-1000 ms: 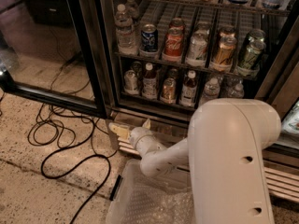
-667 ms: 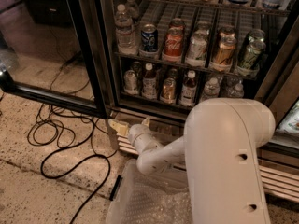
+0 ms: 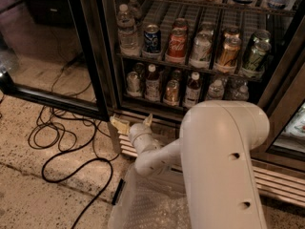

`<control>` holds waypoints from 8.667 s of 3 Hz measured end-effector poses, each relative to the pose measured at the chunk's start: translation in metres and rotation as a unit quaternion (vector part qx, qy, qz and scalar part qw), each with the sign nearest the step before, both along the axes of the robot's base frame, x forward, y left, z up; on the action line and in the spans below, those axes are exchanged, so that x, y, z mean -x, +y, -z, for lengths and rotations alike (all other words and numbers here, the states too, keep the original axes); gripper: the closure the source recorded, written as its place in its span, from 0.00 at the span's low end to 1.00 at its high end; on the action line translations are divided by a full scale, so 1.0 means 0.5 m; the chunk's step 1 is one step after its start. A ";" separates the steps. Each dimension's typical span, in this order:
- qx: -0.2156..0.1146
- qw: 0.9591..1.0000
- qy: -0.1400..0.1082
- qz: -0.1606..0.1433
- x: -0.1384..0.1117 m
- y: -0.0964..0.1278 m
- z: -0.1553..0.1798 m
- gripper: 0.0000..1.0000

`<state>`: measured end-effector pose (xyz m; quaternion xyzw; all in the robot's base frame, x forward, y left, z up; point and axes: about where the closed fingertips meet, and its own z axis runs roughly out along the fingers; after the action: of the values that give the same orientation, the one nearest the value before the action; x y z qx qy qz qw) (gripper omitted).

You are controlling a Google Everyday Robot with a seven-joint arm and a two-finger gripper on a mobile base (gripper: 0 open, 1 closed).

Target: Pick blue plastic bottle from bottom shelf of fridge

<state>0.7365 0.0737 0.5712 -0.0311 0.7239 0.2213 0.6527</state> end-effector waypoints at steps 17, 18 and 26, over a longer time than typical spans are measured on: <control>0.108 0.962 -0.101 0.231 -0.299 -0.202 -0.040 0.33; 0.112 0.961 -0.102 0.231 -0.315 -0.210 -0.036 0.30; 0.036 0.966 -0.072 0.247 -0.286 -0.224 -0.071 1.00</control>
Offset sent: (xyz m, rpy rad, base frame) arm 0.0619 -0.0126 0.0372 -0.0454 -0.2213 -0.2682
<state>0.8797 -0.0381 0.6068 0.1088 0.6678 0.0244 0.7359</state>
